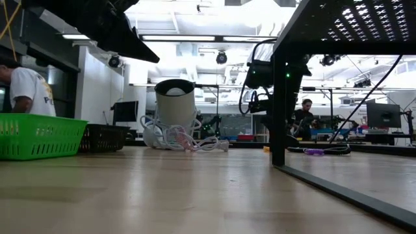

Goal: Pick & Place Office Desk Supplies
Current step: Put the yellow coil keychain into the black bin

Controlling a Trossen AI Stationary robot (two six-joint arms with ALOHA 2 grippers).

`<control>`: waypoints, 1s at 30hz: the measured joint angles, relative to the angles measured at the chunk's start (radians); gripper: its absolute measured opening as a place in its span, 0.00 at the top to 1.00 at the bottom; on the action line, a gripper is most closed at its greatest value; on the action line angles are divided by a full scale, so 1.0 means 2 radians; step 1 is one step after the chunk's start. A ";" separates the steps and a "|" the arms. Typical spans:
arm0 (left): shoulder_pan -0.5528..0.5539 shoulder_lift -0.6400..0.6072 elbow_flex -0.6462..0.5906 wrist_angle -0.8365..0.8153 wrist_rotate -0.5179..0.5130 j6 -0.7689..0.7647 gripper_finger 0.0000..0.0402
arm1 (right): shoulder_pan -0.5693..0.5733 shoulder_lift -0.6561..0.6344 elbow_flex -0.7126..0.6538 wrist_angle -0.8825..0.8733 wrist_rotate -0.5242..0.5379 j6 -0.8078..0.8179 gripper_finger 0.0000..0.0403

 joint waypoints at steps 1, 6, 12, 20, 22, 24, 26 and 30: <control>0.000 0.000 0.000 0.000 0.000 0.000 0.67 | 0.000 0.000 0.000 0.000 0.001 0.000 0.92; 0.000 0.000 0.000 0.000 0.000 0.000 0.67 | 0.000 0.000 0.000 0.003 0.003 0.000 0.97; 0.000 0.000 0.000 0.000 0.000 0.000 0.67 | 0.000 -0.006 -0.001 0.013 -0.002 -0.006 0.97; 0.000 0.000 0.000 0.000 0.000 0.000 0.67 | 0.000 -0.053 -0.001 0.027 -0.102 -0.008 0.98; 0.000 0.000 0.000 0.000 0.000 0.000 0.67 | 0.000 -0.068 -0.001 0.034 -0.142 -0.008 0.98; 0.000 0.000 0.000 0.000 0.000 0.000 0.67 | 0.001 -0.080 -0.001 0.042 -0.188 -0.004 0.98; 0.000 0.000 0.000 0.000 0.000 0.000 0.67 | 0.001 -0.091 -0.001 0.049 -0.235 0.001 0.98; 0.000 0.000 0.000 0.000 0.000 0.000 0.67 | 0.013 -0.104 -0.001 0.079 -0.303 0.022 0.98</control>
